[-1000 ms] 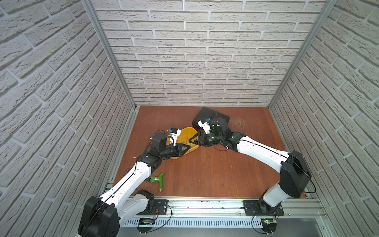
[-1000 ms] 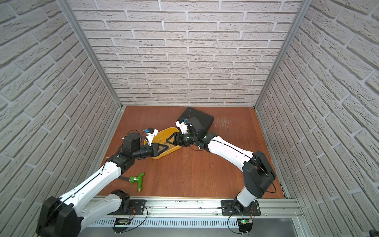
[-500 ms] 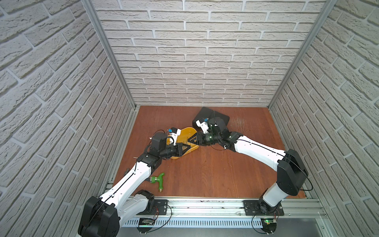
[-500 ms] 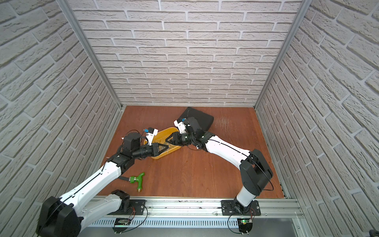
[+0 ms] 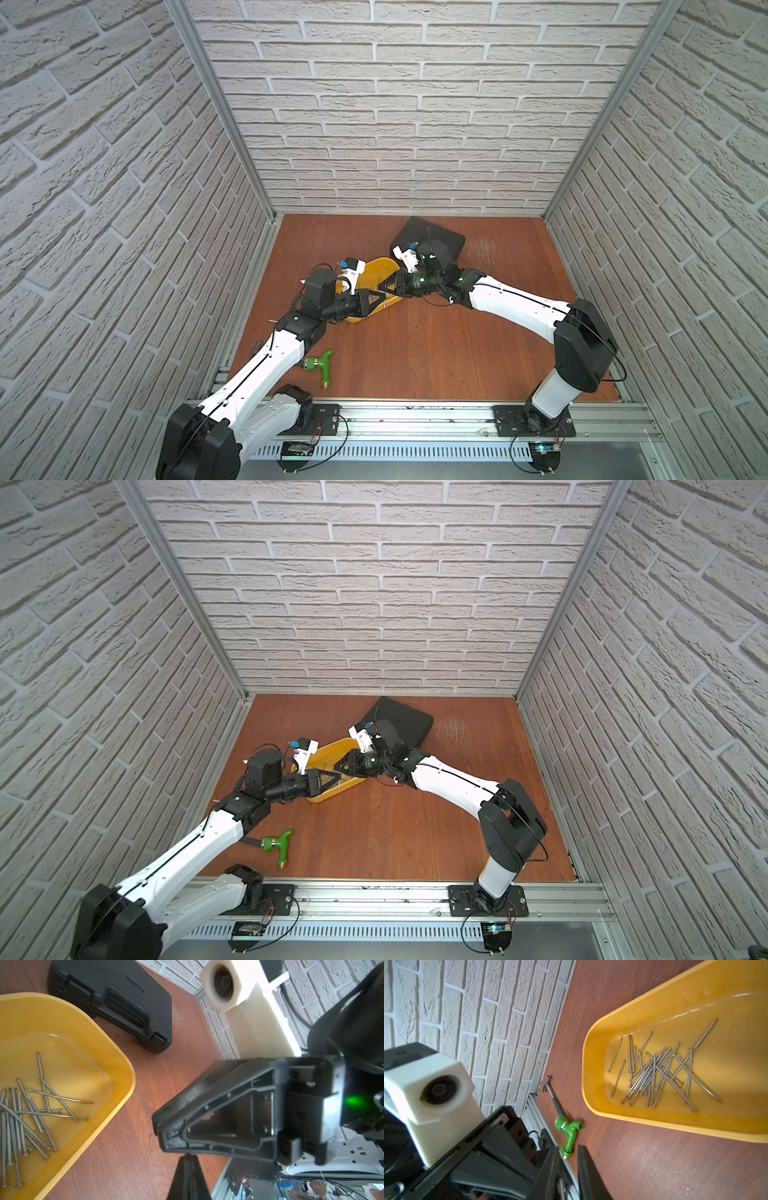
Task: Put the nails on the desktop into the storage box
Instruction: Pick up the nail from the center of the board, then place the nail in the storage box.
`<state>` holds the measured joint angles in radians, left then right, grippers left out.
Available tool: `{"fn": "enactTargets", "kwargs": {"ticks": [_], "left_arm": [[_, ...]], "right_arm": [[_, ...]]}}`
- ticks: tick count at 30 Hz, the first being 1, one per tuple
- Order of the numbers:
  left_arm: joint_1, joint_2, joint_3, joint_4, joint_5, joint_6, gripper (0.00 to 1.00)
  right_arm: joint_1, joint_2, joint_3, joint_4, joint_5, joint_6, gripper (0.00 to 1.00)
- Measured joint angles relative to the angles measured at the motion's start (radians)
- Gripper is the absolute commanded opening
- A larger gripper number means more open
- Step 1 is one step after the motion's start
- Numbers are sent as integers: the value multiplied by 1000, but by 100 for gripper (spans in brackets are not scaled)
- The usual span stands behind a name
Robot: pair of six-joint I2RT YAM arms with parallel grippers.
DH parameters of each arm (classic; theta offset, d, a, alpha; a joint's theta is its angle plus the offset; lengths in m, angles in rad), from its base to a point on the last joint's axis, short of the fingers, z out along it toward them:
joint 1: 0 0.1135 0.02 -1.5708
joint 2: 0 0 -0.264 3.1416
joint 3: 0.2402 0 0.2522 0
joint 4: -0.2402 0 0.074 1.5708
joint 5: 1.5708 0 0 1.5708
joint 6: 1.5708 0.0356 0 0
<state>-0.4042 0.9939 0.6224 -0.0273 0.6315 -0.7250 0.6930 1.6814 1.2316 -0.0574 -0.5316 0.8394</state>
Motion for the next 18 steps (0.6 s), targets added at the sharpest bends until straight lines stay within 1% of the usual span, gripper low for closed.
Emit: {"fn": "enactTargets", "kwargs": {"ticks": [3,7,8,9,10,11,12,14,17,18], "left_arm": [[0,-1,-8,4,-3,-3,0],[0,-6,-9,3,-10,-3,0],[0,-6,-9,3,-13,-3,3],[0,-7,-9,1,-17,-2,7],[0,-8,-9,-2,-21,-2,13],[0,-10,-9,-6,-23,-2,43],[1,-15,-8,-14,-28,6,51],[13,-29,-6,-49,-47,6,53],[38,-59,10,-92,-62,18,58],[47,-76,13,-109,-71,23,62]], "right_arm": [[3,0,0,4,2,5,3],[3,0,0,6,3,11,2],[3,0,0,5,4,10,3],[3,0,0,2,6,9,2],[3,0,6,-10,8,3,2],[3,0,18,-34,14,-10,2],[3,0,40,-71,24,-24,3],[5,3,101,-152,39,-62,2],[0,59,256,-269,62,-142,2],[-2,90,317,-304,66,-169,2]]}}
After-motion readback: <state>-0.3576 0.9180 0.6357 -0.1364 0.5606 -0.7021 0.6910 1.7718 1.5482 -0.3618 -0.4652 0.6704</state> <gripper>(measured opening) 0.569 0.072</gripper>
